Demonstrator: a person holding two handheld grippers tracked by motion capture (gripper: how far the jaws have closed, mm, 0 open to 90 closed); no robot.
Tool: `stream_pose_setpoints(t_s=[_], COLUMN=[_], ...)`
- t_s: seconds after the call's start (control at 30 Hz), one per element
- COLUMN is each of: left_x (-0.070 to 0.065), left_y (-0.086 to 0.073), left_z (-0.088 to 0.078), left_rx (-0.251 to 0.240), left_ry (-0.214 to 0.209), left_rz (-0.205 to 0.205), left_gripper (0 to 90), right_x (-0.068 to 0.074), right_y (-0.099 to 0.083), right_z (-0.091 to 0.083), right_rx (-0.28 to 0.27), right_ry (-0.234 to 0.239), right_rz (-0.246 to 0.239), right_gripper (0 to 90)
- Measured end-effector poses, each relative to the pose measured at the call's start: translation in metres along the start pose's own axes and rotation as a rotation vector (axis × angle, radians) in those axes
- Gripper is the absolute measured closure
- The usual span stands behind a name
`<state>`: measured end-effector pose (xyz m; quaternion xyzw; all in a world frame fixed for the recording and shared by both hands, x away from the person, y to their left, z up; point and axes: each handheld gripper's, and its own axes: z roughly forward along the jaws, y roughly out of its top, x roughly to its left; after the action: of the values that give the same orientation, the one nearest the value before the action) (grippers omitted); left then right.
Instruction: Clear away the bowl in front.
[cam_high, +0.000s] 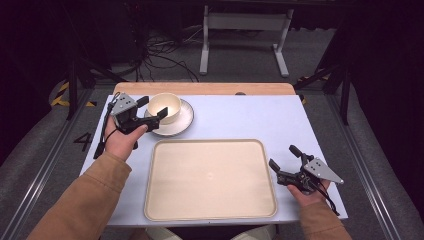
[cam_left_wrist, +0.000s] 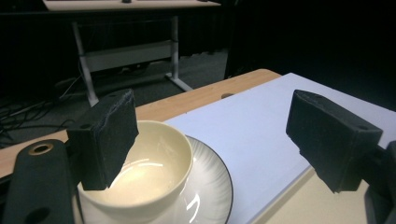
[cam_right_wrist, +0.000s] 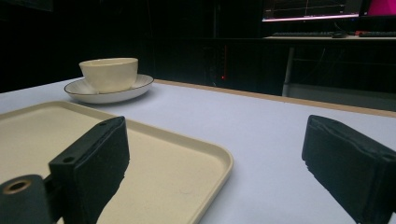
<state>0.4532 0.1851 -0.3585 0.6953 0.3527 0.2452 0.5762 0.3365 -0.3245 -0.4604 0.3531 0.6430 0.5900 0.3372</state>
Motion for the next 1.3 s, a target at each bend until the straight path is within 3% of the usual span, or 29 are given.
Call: stream_pose_setpoints(t_s=[0.17,0.5,0.67,0.8,0.93,1.07,1.1,1.3], left_x=[0.006,0.015,0.022,0.025,0.035,0.042,0.047,0.055], left_y=[0.004,0.008,0.008,0.009,0.007,0.004,0.001,-0.005], left_z=[0.009,0.027,0.037,0.042,0.053,0.055,0.058,0.063], left_rx=[-0.007,0.009,0.023,0.031,0.113,0.132,0.163,0.229], left_ry=[-0.018,0.022,-0.034,-0.046,-0.089,-0.130,-0.148,-0.161], left_rz=[-0.002,0.026,0.024,0.035,0.049,0.049,0.055,0.063], left_gripper=[17.5,17.5,18.6,22.5,30.1,35.3,36.7,43.2], right_x=[0.000,0.001,0.001,0.001,0.001,0.001,0.001,0.001], right_y=[0.000,0.000,-0.001,-0.001,-0.001,-0.002,-0.002,-0.002], right_z=[-0.001,-0.001,-0.002,-0.002,-0.003,-0.004,-0.004,-0.004], right_rx=[-0.009,-0.012,-0.018,-0.023,-0.032,-0.042,-0.043,-0.044], right_ry=[0.002,-0.008,-0.010,-0.010,-0.011,-0.011,-0.011,-0.010], right_rz=[0.007,-0.002,-0.002,-0.001,0.000,-0.006,-0.006,0.001], right_gripper=[7.8,7.8,7.2,7.1,6.4,6.1,6.0,5.6])
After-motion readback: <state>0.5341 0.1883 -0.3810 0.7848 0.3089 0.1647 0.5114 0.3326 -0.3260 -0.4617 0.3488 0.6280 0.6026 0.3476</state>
